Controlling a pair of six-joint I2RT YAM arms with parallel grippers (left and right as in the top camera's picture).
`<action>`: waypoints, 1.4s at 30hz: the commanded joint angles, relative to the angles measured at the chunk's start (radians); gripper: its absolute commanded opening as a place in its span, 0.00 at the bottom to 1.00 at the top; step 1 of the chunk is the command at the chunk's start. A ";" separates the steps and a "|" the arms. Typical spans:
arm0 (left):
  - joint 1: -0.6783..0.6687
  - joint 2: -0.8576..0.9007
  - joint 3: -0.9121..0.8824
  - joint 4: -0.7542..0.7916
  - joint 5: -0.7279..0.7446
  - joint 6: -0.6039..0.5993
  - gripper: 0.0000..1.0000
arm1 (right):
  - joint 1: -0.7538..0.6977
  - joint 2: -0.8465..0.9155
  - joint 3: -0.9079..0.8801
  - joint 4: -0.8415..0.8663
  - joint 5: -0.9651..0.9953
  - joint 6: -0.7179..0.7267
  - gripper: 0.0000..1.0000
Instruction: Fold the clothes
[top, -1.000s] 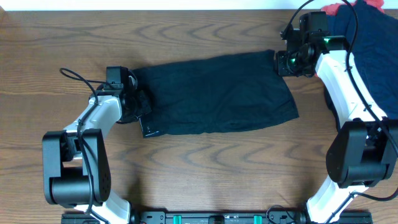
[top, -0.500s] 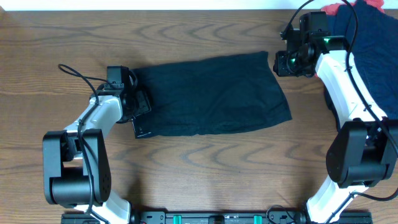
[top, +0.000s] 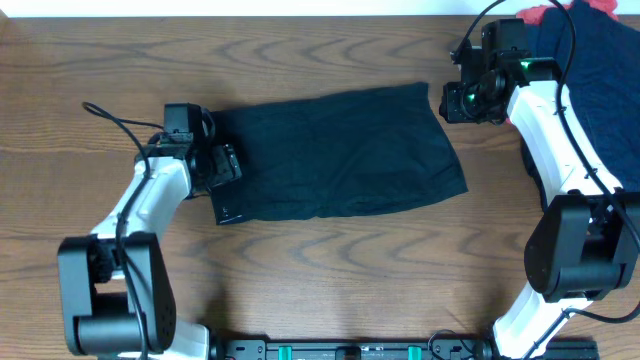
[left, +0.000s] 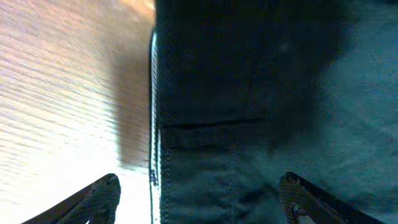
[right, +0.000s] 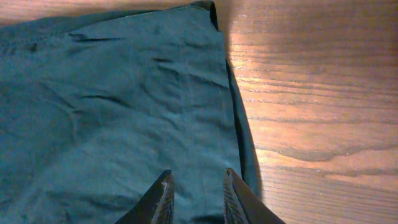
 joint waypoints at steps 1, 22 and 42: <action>0.004 -0.002 0.020 -0.005 -0.047 0.009 0.83 | -0.005 -0.004 0.006 -0.004 0.006 -0.022 0.25; 0.004 0.110 0.008 0.023 -0.089 0.000 0.78 | -0.005 -0.004 0.006 -0.009 0.006 -0.022 0.33; 0.002 0.123 -0.086 0.154 -0.079 -0.056 0.62 | -0.005 -0.004 0.006 0.007 0.006 -0.022 0.34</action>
